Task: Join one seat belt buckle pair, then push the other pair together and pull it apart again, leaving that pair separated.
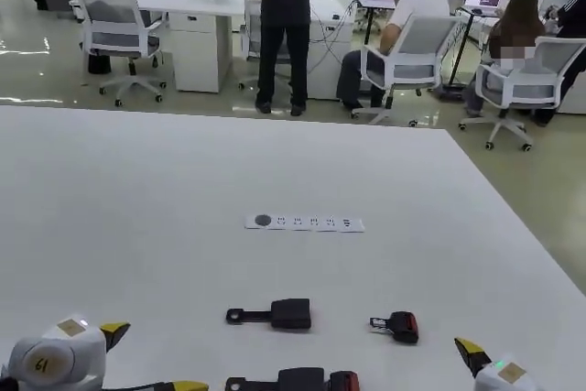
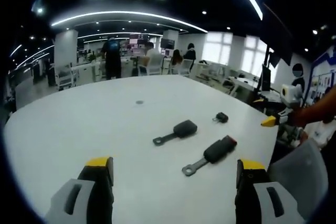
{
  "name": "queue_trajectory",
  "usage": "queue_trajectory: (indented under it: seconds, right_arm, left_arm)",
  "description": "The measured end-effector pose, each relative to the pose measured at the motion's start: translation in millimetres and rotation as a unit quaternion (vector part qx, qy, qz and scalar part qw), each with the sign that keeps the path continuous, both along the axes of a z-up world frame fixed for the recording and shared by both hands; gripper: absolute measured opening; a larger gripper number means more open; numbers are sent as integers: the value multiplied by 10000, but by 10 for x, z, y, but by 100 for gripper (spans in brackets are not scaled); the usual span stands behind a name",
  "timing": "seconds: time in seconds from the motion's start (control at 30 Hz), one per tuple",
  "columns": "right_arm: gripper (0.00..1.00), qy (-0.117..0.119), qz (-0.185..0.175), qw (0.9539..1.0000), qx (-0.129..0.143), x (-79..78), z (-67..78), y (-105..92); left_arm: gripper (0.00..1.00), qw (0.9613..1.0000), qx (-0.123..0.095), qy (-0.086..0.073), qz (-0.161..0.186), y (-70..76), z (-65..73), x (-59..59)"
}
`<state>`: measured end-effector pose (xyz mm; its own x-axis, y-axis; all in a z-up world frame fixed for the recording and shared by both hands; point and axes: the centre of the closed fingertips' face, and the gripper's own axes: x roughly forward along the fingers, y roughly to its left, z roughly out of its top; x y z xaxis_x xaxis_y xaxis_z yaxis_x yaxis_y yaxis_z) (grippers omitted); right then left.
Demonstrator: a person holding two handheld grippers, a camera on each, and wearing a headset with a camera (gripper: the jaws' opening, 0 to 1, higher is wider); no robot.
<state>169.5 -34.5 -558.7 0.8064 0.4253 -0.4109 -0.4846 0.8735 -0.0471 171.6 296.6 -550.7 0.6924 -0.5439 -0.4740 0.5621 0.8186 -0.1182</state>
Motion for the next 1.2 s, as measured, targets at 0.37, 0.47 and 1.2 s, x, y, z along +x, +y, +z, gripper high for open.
queue_trajectory:
  seconds: [0.37,0.47,1.2]
  right_arm:
    - [100,-21,-48,10000,-84,-22,38,-129]
    - [100,-5,-102,9999,-69,-29,39,-153]
    - [100,-2,-162,9999,-33,-51,36,-125]
  left_arm:
    - [100,9997,219,-50,-76,216,33,-36]
    - [100,9997,227,-84,-57,248,31,-41]
    - [100,9999,0,-81,-147,-109,52,9]
